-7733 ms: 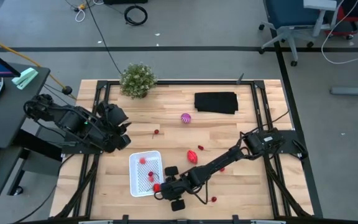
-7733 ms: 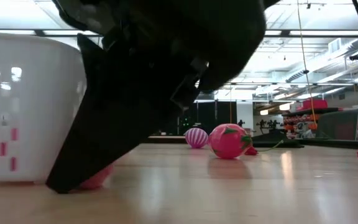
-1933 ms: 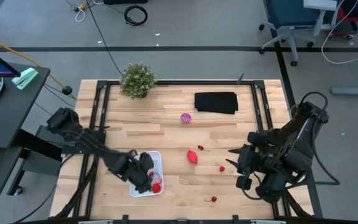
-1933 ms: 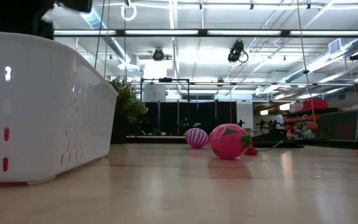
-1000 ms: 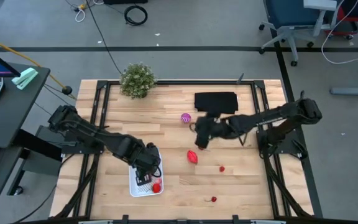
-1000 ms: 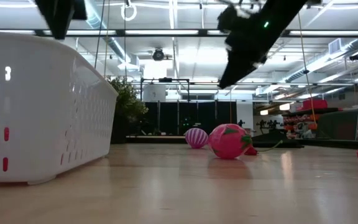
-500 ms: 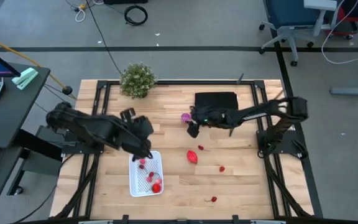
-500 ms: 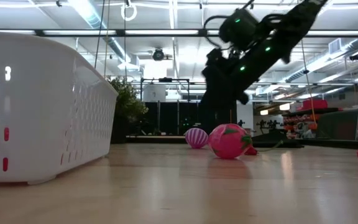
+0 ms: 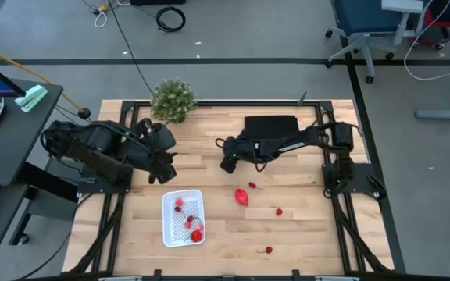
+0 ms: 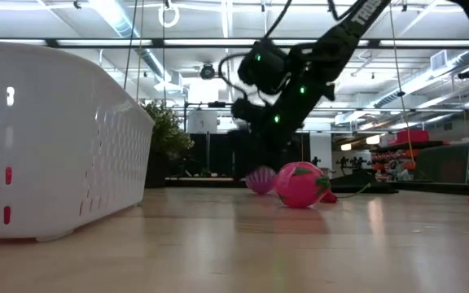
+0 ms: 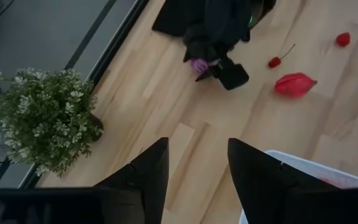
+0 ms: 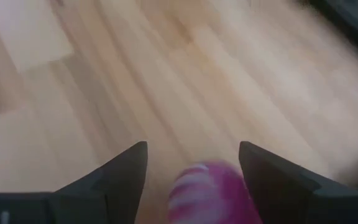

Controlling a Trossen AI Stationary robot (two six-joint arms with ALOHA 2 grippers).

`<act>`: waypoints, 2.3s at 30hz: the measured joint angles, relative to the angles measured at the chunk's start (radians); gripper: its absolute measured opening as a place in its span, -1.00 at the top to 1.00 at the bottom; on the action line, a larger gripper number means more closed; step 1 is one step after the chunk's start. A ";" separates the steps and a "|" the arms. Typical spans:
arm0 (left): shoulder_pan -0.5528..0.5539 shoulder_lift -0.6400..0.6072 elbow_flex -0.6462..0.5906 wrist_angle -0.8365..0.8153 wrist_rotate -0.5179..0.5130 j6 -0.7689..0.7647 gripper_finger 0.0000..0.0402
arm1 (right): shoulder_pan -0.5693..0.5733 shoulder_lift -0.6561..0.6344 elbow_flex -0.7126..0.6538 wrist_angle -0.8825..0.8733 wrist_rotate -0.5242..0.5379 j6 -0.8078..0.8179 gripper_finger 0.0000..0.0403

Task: Pick and placing Produce into tupperware
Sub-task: Put the onion into the white bin

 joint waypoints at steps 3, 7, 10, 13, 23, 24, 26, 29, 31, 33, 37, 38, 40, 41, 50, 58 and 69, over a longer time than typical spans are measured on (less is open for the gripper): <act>-0.011 -0.006 0.000 0.000 -0.001 -0.010 0.16 | -0.001 0.035 -0.006 -0.012 0.004 0.049 -0.29; -0.030 -0.004 0.000 0.000 0.001 -0.017 0.16 | 0.001 0.058 -0.003 -0.018 0.018 0.075 -0.28; -0.034 -0.002 0.000 0.000 0.001 -0.014 0.17 | 0.009 0.041 -0.004 -0.038 0.031 0.058 -0.27; -0.033 -0.002 0.000 0.000 0.000 -0.018 0.17 | 0.018 -0.012 -0.013 -0.080 0.049 0.021 -0.26; -0.033 -0.002 0.000 0.000 0.000 -0.020 0.19 | 0.090 -0.157 -0.009 -0.242 0.058 0.087 -0.25; -0.033 -0.002 0.000 0.000 0.000 -0.020 0.19 | 0.098 -0.159 -0.006 -0.255 0.059 0.098 -0.25; -0.034 -0.002 0.000 0.000 0.001 -0.024 0.20 | 0.111 -0.156 -0.007 -0.299 0.059 0.122 -0.25; -0.038 -0.002 -0.001 0.000 0.001 -0.046 0.20 | 0.123 -0.146 -0.009 -0.334 0.079 0.151 -0.25; -0.043 -0.002 -0.001 0.000 0.001 -0.046 0.19 | 0.124 -0.146 -0.009 -0.359 0.088 0.176 -0.25; -0.050 -0.002 -0.001 0.000 0.001 -0.045 0.20 | 0.124 -0.139 -0.009 -0.375 0.092 0.199 -0.25; -0.069 -0.002 -0.001 0.000 0.001 -0.045 0.20 | 0.120 -0.139 -0.039 -0.372 0.114 0.218 -0.25; -0.074 -0.002 -0.001 0.000 0.001 -0.045 0.20 | 0.118 -0.139 -0.051 -0.371 0.115 0.231 -0.25; -0.085 -0.002 -0.001 0.000 0.001 -0.045 0.19 | 0.112 -0.139 -0.076 -0.365 0.117 0.244 -0.26; -0.090 -0.002 -0.001 0.000 0.002 -0.045 0.19 | 0.110 -0.139 -0.090 -0.353 0.118 0.255 -0.26; -0.106 -0.002 -0.001 0.000 0.001 -0.044 0.19 | 0.109 -0.145 -0.209 -0.249 0.130 0.316 -0.26; -0.105 -0.002 -0.001 0.000 0.001 -0.044 0.19 | 0.109 -0.142 -0.194 -0.262 0.121 0.307 -0.26; -0.105 -0.002 -0.001 0.000 0.000 -0.044 0.19 | 0.132 -0.141 -0.192 -0.256 0.118 0.363 -0.02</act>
